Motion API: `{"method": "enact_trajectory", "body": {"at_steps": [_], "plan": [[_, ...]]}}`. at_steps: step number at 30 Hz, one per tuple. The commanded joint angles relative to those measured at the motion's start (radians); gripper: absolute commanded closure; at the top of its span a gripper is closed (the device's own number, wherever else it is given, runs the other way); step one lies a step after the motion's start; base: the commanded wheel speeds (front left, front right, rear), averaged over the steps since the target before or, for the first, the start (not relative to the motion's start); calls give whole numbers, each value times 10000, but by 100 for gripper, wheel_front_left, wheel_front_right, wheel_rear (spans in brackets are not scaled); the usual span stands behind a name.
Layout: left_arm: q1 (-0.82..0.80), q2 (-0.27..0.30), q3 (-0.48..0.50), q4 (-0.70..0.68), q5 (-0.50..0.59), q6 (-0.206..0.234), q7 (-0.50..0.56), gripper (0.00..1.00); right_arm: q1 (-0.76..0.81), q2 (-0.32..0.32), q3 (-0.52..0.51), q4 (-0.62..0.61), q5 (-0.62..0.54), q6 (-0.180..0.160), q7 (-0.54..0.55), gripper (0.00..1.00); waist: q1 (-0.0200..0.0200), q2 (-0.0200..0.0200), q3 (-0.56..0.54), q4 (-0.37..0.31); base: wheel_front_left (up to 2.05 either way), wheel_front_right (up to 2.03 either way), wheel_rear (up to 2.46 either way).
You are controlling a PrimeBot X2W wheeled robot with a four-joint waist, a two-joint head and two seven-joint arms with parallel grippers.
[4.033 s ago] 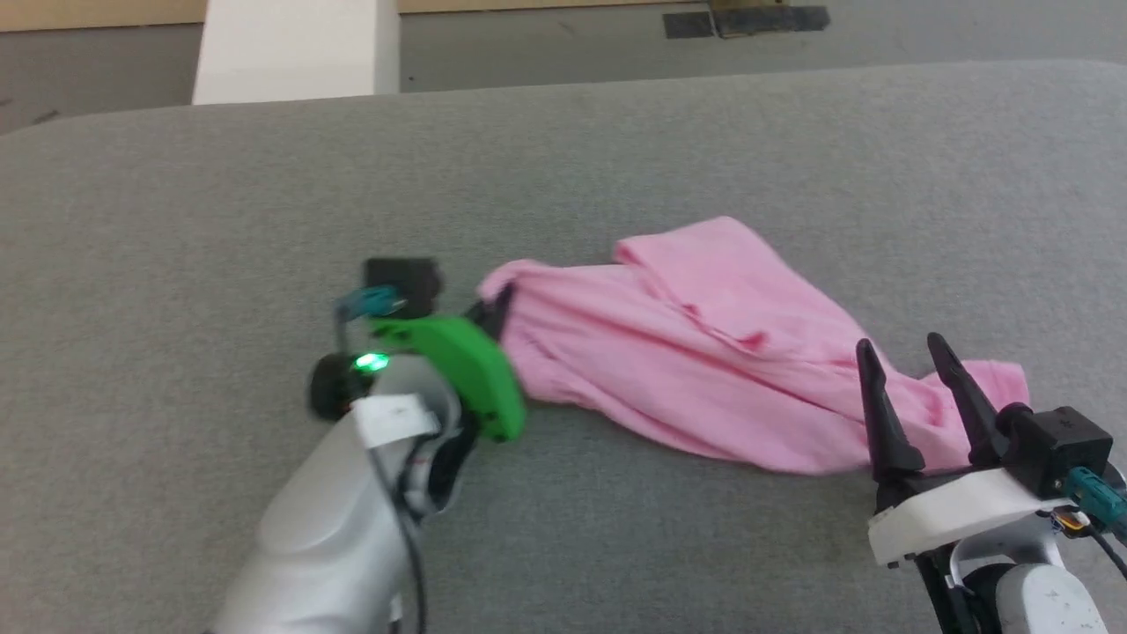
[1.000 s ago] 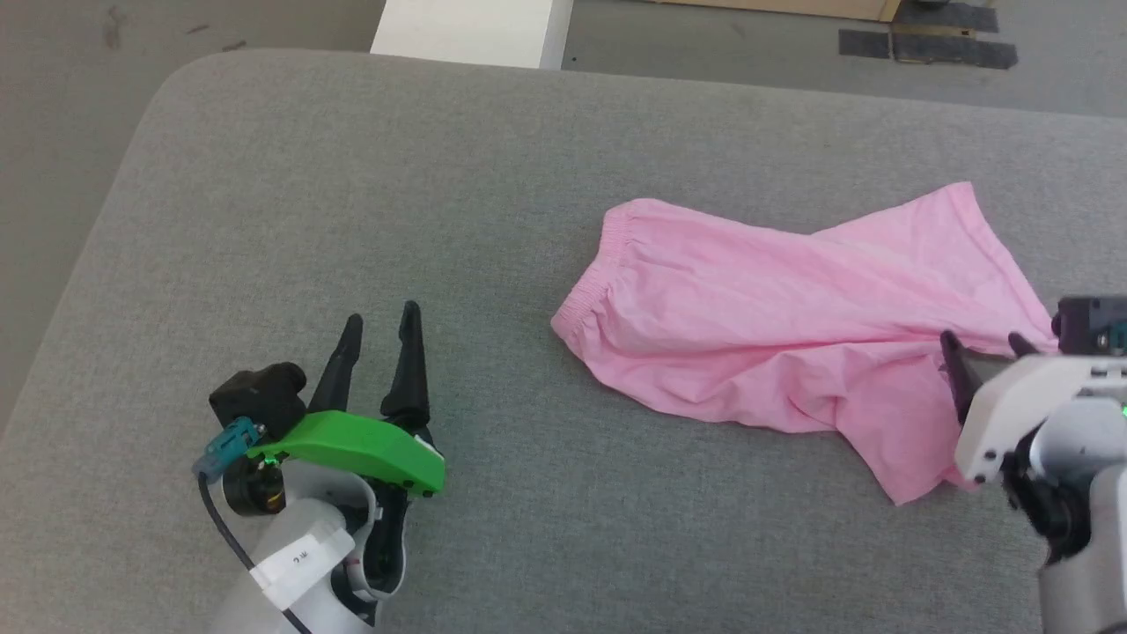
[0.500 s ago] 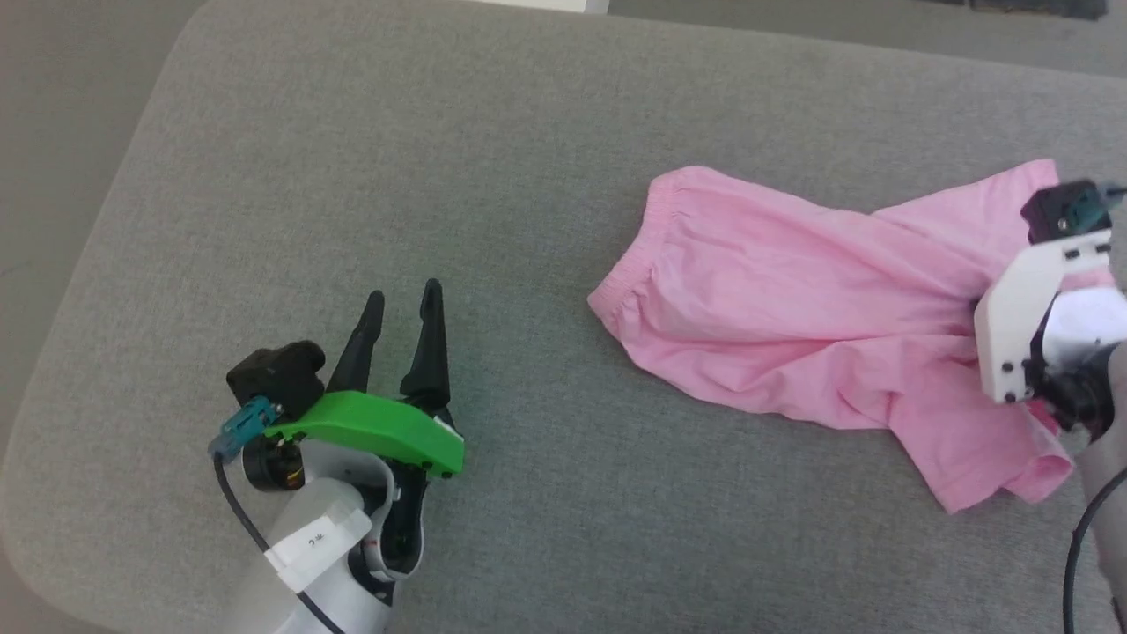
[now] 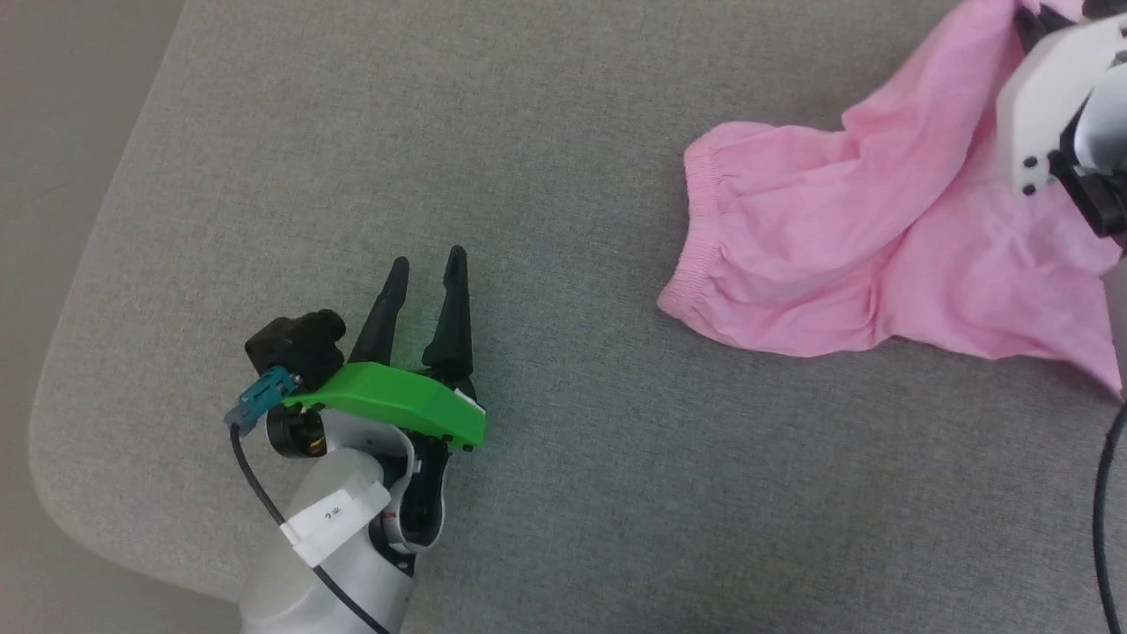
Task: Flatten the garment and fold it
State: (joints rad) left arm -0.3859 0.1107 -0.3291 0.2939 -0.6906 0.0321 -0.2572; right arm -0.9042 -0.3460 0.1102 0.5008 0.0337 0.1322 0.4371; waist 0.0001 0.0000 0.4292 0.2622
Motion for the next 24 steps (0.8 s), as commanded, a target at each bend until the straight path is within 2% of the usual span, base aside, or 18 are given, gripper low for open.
{"method": "enact_trajectory", "body": {"at_steps": [1, 3, 8, 12, 18, 24], "plan": [[-157, -81, 72, 43, 188, -72, -41, 0, -186, 157, 30, 329, -46, -15, -255, 65, -1, 0, 105, 83, 0, 0, 0], [-159, -129, 147, 74, 247, -98, -42, 0, -347, 282, 95, 662, 3, -15, -613, 0, -1, 0, 95, 54, 0, 0, 0], [-37, -183, 348, 174, 404, -165, -43, 0, -128, 489, 81, 942, 484, -15, -1699, 0, -1, 0, -189, -171, 0, 0, 0], [117, -109, 534, 173, 570, -225, -44, 0, 692, 648, -109, 376, 1132, -15, -2845, 0, -1, 0, -610, -516, 0, 0, 0], [507, 82, 615, 128, 759, -235, -44, 0, 3077, 956, -418, -1540, 1657, -15, -4239, 0, -1, 0, -1382, -1190, 0, 0, 0], [857, 362, 290, -51, 1042, -284, 134, 0, 5872, 1865, -1230, -3765, 1227, -15, -4913, 0, -1, 0, -1924, -1946, 0, 0, 0]]}}
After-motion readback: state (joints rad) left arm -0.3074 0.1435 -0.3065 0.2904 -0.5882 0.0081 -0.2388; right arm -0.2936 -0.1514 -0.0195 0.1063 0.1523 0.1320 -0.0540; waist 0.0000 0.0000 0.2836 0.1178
